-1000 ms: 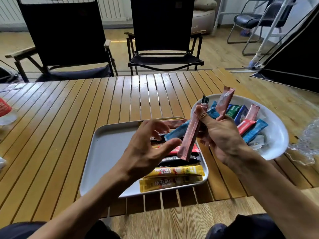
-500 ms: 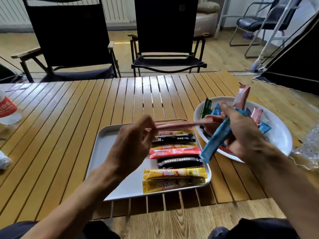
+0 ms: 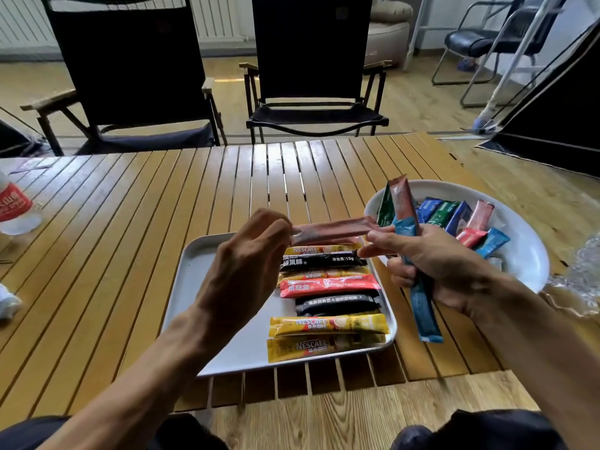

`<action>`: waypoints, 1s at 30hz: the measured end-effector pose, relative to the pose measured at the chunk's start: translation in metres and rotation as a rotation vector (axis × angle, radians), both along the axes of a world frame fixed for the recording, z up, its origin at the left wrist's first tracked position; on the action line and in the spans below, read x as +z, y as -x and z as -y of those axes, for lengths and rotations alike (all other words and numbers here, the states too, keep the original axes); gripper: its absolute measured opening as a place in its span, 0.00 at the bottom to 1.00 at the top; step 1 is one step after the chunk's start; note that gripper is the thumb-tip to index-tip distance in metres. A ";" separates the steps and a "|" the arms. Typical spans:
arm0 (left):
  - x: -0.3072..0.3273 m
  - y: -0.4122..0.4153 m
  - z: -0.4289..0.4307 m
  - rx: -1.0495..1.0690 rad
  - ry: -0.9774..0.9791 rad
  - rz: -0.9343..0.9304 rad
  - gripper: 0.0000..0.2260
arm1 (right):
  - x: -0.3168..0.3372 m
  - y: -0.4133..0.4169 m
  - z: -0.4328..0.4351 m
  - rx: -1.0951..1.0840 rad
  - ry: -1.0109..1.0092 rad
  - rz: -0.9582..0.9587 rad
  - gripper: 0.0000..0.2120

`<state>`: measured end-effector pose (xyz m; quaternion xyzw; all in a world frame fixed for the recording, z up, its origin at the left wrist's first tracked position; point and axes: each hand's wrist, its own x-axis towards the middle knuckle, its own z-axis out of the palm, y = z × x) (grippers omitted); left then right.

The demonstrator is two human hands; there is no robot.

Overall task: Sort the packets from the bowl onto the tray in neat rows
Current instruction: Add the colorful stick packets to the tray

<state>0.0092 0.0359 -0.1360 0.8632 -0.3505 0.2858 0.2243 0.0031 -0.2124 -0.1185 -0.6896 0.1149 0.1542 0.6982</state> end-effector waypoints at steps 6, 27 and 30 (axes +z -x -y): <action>-0.005 0.003 0.006 -0.060 0.434 -0.438 0.03 | -0.001 0.000 0.003 -0.040 -0.086 0.022 0.01; -0.009 0.006 0.000 -0.067 0.460 -1.119 0.07 | -0.006 0.008 0.002 0.017 0.185 0.039 0.13; -0.013 0.011 -0.002 -0.082 0.217 -0.973 0.06 | -0.006 0.009 0.004 0.170 0.534 0.043 0.04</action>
